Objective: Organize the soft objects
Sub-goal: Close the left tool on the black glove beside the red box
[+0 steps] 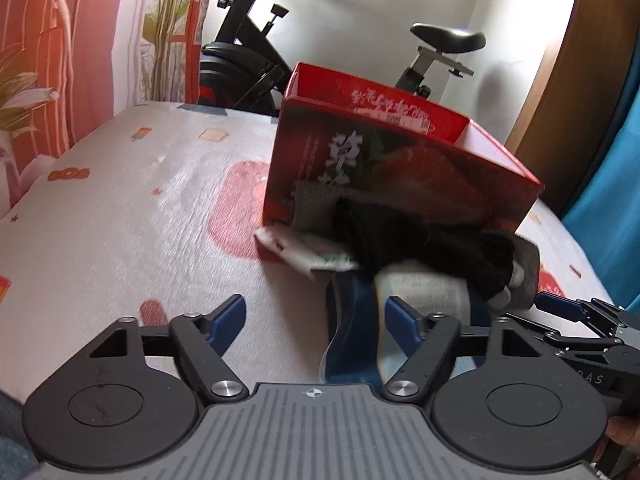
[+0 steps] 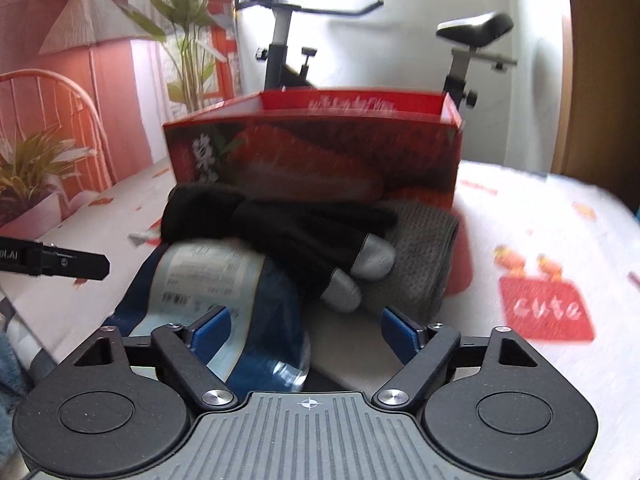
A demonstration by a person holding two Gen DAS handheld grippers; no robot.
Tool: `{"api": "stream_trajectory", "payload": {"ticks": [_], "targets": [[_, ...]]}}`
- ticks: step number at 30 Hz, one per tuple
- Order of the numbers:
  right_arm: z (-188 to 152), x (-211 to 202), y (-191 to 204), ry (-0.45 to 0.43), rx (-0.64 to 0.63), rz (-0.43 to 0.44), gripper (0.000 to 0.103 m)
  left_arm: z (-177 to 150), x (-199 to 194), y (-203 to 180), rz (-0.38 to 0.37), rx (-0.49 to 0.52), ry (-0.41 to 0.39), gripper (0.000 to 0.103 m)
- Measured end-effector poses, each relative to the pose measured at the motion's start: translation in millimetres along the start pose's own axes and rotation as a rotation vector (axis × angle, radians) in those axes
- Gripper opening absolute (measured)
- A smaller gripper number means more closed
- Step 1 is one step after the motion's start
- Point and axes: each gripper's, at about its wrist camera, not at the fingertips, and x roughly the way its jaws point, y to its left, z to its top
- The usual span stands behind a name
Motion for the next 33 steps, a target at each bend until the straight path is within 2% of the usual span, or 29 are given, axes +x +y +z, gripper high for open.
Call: {"api": "stream_trajectory", "payload": {"ticks": [3,6,10,15,21,28,29,30,31,32,33], "targets": [[9,1,-5,-0.039,-0.011,-0.016,0.073,15,5,-9,-0.017,0.025,-0.029,0.066],[18,8,-11,-0.046,-0.008,-0.021,0.067,29,14,-16,-0.043,0.034,-0.038,0.066],[25,23,-15,-0.046,-0.013,-0.033,0.066,42,40,-26,-0.062,0.052,0.012,0.066],[26,31,-15,-0.053,-0.026,-0.035,0.065,44,68,-26,-0.091,-0.008,0.074,0.066],[22,33,-14,-0.061,-0.046,-0.027,0.063,43,75,-27,-0.117,-0.042,0.065,0.066],[19,32,-10,-0.066,-0.072,-0.025,0.061,43,77,-39,-0.098,0.013,0.064,0.065],[18,32,-9,-0.065,-0.076,-0.021,0.060,43,76,-39,-0.095,0.018,0.060,0.061],[18,32,-9,-0.061,-0.085,-0.016,0.060,42,75,-39,-0.098,0.022,0.057,0.049],[18,32,-8,-0.059,-0.098,-0.017,0.059,42,74,-39,-0.098,0.025,0.057,0.028],[17,32,-7,-0.059,-0.108,-0.020,0.059,41,74,-40,-0.079,0.033,0.059,0.016],[18,32,-7,-0.058,-0.109,-0.020,0.059,40,73,-40,-0.071,0.044,0.061,0.016]]}}
